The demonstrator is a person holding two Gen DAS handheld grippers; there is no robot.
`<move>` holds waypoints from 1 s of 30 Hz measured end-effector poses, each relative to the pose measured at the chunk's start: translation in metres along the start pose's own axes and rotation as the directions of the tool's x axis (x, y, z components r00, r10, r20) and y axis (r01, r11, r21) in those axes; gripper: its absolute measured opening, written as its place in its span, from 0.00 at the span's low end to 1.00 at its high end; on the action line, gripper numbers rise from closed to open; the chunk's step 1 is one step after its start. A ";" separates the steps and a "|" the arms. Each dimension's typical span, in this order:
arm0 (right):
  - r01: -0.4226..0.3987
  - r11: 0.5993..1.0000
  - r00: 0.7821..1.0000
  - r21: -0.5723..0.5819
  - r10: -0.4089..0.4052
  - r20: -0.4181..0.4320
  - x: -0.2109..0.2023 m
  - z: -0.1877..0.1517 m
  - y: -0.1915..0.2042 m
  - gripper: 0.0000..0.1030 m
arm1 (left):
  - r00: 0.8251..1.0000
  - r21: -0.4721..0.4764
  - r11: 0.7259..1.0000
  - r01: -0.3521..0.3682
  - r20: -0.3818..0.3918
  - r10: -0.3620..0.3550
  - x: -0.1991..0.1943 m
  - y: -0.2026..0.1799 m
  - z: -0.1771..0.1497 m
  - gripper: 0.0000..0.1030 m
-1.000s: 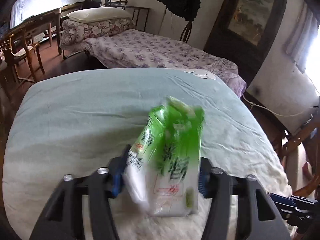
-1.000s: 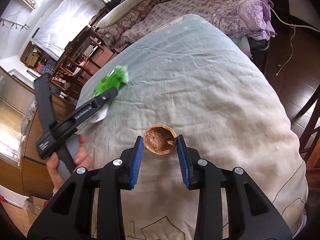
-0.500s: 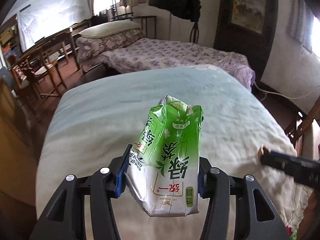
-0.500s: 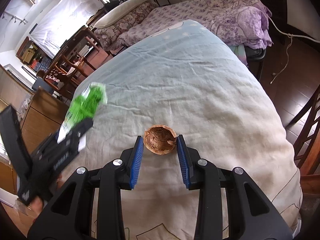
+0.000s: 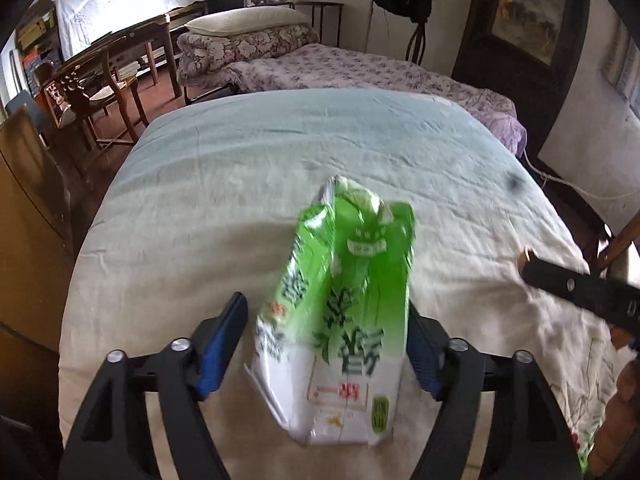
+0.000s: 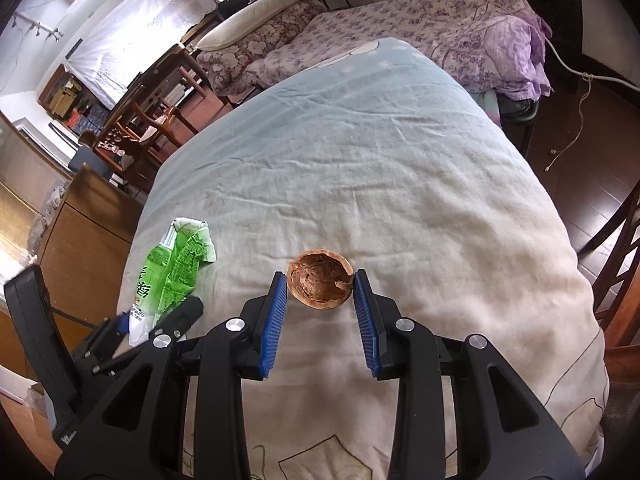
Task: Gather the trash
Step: 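Carry the tea carton and nut shell with both tools to the red basket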
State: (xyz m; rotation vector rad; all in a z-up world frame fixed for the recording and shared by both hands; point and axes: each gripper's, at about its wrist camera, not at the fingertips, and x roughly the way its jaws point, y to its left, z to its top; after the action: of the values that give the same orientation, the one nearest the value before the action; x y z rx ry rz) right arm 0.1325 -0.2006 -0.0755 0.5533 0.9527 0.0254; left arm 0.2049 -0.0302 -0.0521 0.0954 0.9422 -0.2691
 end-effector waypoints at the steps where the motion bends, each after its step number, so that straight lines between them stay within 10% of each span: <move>1: -0.004 1.000 1.000 0.007 0.004 -0.002 0.000 0.000 -0.001 0.34 | 1.000 -0.005 1.000 0.005 0.002 -0.005 0.001 0.001 0.004 0.72; 6: -0.008 1.000 1.000 -0.002 0.008 -0.005 0.002 0.001 0.001 0.34 | 1.000 -0.048 0.999 0.025 0.011 -0.024 0.009 0.007 0.014 0.68; 8: -0.003 1.000 1.000 -0.005 0.003 -0.002 0.002 0.000 0.002 0.34 | 1.000 -0.019 1.000 0.017 0.015 -0.017 0.009 0.003 0.013 0.49; 30: -0.085 0.995 0.992 -0.051 0.089 0.084 -0.043 -0.049 0.001 0.34 | 0.968 -0.070 0.997 -0.025 0.248 0.041 -0.143 -0.004 -0.056 0.49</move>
State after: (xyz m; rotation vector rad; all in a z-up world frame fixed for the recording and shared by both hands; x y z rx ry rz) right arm 0.0691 -0.1892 -0.0638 0.5483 0.8419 0.1015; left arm 0.0798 0.0038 0.0306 0.0154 0.6976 -0.2130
